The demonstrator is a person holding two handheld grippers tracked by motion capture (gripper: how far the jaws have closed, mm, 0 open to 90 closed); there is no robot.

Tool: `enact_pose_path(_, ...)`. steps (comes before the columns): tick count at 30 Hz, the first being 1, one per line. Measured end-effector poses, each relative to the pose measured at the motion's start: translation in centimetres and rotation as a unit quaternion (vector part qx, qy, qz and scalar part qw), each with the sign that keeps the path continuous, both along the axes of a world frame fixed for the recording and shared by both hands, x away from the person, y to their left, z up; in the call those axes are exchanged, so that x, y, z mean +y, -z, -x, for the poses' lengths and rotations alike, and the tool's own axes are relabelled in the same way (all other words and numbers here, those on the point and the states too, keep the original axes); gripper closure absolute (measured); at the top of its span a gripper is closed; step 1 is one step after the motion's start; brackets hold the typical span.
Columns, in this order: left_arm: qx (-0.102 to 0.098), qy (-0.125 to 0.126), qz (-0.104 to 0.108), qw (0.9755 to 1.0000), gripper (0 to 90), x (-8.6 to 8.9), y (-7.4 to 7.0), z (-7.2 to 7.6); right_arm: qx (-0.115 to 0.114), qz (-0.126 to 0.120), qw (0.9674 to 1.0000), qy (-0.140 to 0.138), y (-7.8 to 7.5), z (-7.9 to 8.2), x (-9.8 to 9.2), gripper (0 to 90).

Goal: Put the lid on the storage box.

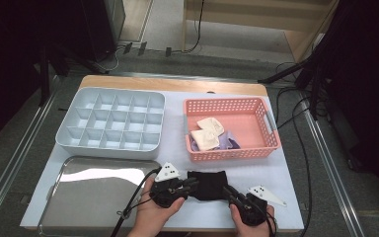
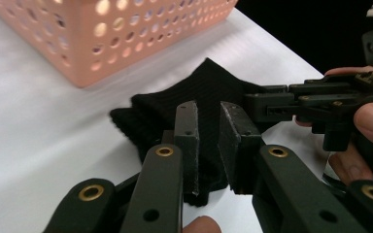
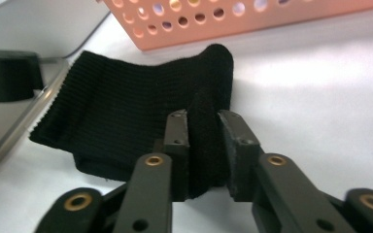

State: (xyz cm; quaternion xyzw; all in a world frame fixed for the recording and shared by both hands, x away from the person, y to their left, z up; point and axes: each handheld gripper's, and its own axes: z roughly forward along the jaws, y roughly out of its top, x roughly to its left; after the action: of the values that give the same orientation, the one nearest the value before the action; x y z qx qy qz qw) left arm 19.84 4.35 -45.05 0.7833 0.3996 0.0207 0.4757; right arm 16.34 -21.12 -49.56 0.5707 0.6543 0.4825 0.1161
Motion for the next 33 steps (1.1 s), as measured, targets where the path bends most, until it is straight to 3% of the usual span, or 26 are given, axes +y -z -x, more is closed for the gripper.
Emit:
enact_pose_path(14, 0.039, -0.017, -0.04, 0.9983, 86.7, -3.4, 2.1, -1.5, -0.05, -0.016, 0.9986, -0.002, -1.4, 0.6, -0.4, 78.5)
enact_pose_path(24, 0.057, -0.023, -0.041, 0.9972, 90.0, -4.3, 3.0, -2.1, -0.061, -0.017, 0.9979, -0.013, -2.0, 0.9, 0.5, 79.3)
enact_pose_path(33, 0.058, -0.026, -0.035, 0.9974, 90.0, -4.4, 3.2, -2.1, -0.07, -0.011, 0.9969, -0.034, -2.6, 1.4, 2.5, 79.6)
